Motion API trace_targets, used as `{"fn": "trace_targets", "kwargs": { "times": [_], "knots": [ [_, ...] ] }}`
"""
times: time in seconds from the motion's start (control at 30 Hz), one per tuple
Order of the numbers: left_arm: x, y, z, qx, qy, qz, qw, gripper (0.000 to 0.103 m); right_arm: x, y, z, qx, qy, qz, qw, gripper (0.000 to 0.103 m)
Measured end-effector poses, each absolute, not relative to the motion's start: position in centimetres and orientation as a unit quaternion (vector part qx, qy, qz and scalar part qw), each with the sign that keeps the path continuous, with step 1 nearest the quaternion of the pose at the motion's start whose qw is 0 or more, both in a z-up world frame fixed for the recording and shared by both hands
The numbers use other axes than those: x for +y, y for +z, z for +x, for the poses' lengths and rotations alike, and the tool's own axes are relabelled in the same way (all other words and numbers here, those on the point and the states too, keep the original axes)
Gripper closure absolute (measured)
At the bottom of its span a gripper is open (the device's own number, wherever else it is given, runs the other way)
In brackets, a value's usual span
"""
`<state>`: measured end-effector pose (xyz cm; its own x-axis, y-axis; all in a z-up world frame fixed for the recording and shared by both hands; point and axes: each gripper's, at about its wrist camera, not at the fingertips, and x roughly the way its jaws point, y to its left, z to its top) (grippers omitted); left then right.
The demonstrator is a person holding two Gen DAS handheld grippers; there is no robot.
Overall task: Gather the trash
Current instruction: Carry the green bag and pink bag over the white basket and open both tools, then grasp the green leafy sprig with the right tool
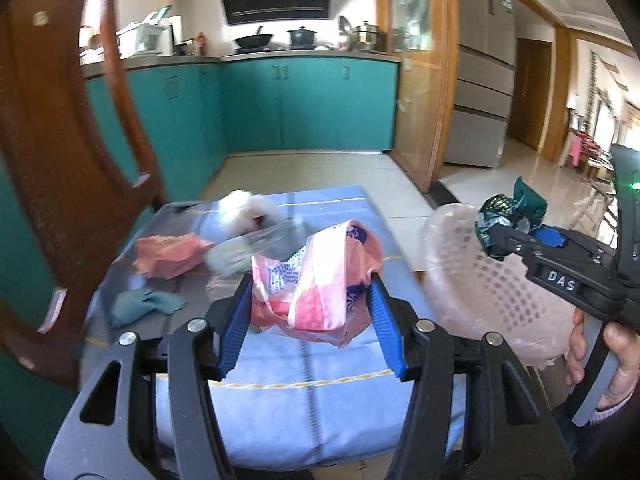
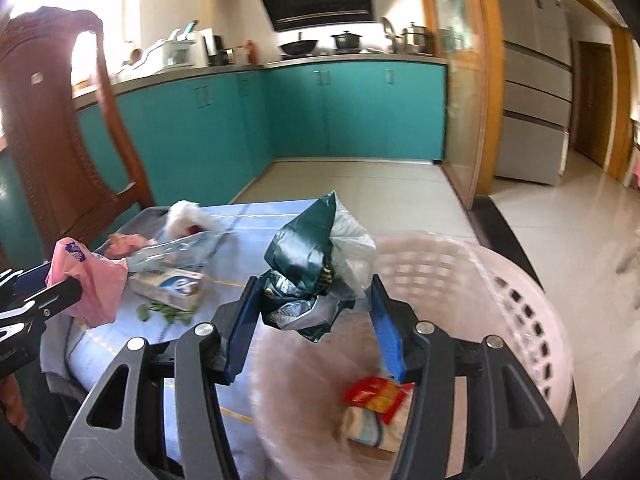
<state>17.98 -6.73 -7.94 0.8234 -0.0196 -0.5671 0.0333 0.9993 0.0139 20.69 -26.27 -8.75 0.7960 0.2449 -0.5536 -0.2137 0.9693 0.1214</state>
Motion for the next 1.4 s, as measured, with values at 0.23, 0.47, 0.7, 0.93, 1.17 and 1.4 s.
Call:
{"fn": "trace_targets", "kwargs": {
  "times": [0.23,0.47,0.7,0.93,1.17,1.4],
  "knots": [
    [-11.2,-8.2,20.5,0.302,-0.08,0.014,0.95,0.046,-30.6,-9.1,20.4,0.305,0.052,0.049,0.95,0.05],
    [-17.3,-10.3,23.1,0.333,-0.152,0.026,0.93,0.046,-33.9,-10.3,20.9,0.334,0.006,0.09,0.938,0.05],
    [-20.8,-11.8,24.5,0.349,-0.189,0.051,0.916,0.032,-36.2,-10.7,20.8,0.34,-0.015,0.122,0.932,0.042],
    [-18.4,-12.3,24.8,0.354,-0.16,0.022,0.921,0.022,-35.3,-10.4,20.9,0.333,-0.001,0.121,0.935,0.03],
    [-12.0,-12.3,23.2,0.347,-0.054,-0.006,0.936,0.024,-32.8,-10.0,21.6,0.331,0.033,0.121,0.935,0.029],
    [-2.8,-14.4,20.6,0.376,0.039,-0.027,0.925,0.035,-24.0,-9.4,24.2,0.353,0.158,0.068,0.92,0.029]
  ]
}}
